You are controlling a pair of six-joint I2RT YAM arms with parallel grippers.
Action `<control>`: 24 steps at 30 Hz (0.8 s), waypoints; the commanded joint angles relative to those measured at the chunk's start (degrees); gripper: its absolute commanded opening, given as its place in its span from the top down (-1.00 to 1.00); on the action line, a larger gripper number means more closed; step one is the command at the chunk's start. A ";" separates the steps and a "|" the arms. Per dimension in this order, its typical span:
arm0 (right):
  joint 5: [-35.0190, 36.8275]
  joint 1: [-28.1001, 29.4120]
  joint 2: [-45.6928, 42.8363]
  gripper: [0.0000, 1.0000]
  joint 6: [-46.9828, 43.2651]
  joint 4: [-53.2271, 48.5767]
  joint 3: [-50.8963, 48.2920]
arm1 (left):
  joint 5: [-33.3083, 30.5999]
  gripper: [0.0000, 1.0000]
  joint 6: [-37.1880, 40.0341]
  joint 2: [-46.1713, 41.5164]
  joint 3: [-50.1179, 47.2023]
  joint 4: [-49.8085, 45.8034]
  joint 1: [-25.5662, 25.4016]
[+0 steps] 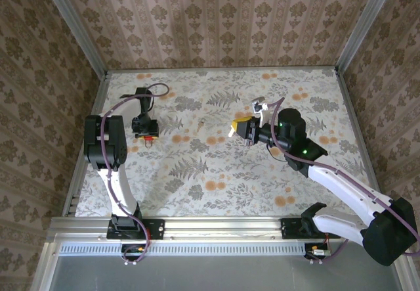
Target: Unlock with the key
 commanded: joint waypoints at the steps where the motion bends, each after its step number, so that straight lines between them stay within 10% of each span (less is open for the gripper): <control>1: -0.93 -0.21 -1.15 0.98 0.68 1.96 -0.51 | 1.29 0.03 -0.08 0.79 -2.12 -0.43 0.52; 24: 0.96 0.03 -0.68 0.98 1.31 -0.22 0.35 | 3.42 0.29 -1.53 -15.38 -11.61 12.50 -7.13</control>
